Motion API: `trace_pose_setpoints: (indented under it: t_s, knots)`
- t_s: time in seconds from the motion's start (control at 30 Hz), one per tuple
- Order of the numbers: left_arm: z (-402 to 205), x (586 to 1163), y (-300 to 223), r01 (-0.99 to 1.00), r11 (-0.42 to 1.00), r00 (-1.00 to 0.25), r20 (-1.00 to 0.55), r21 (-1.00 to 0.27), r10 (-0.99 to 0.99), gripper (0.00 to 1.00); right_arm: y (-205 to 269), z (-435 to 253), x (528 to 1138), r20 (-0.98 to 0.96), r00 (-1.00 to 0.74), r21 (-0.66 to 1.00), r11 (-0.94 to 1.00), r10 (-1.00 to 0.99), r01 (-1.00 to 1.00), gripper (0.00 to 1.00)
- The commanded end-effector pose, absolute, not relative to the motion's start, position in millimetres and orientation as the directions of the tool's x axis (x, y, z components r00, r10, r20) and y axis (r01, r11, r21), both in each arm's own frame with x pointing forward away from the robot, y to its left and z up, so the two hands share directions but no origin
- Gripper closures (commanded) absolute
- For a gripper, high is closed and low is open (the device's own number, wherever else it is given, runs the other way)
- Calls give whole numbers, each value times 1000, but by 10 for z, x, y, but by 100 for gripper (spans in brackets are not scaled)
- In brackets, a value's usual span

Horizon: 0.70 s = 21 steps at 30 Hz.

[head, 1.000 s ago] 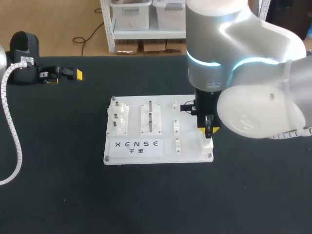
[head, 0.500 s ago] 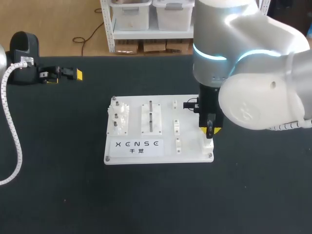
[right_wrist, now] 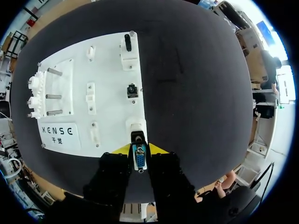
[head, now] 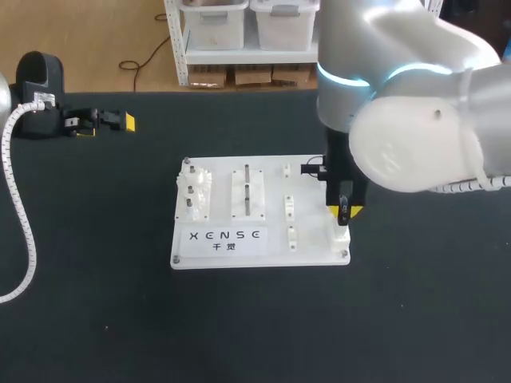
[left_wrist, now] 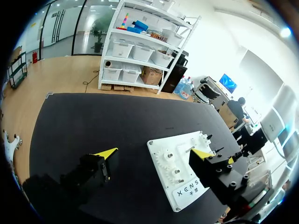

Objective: Insert the USB connector, Ethernet cable, and multi-pin plug into their matching sockets one by one.

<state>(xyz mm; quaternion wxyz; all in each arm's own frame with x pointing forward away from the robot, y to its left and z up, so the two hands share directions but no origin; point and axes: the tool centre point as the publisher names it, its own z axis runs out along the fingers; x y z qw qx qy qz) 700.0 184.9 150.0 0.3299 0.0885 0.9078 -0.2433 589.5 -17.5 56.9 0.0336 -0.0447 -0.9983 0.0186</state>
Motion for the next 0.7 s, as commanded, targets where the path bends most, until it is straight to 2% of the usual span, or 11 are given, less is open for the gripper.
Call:
trace_pose_setpoints:
  t_s: [0.03, 0.27, 0.3, 0.37, 0.4, 0.7]
  knots:
    - [1500, 7000, 1850, 321, 866, -767, -642, -383, 0, 0, -195, 327, 5966, 82, -993, -42, 996, 88, 85, 100]
    - [1500, 7000, 1850, 321, 866, -767, -642, -383, 0, 0, -163, 407, 5946, 55, -996, -72, 995, 69, 65, 99]
    - [1500, 7000, 1850, 321, 866, -767, -642, -383, 0, 0, -158, 435, 5945, 48, -997, -73, 995, 65, 61, 85]
    - [1500, 7000, 1850, 321, 866, -767, -642, -383, 0, 0, -149, 480, 5942, 40, -997, -74, 996, 60, 57, 52]
    - [1500, 7000, 1850, 321, 866, -767, -642, -383, 0, 0, -148, 503, 5940, 34, -998, -75, 996, 59, 57, 0]
    - [1500, 7000, 1850, 321, 866, -767, -642, -383, 0, 0, -161, 644, 5950, 4, -998, -72, 996, 62, 62, 0]
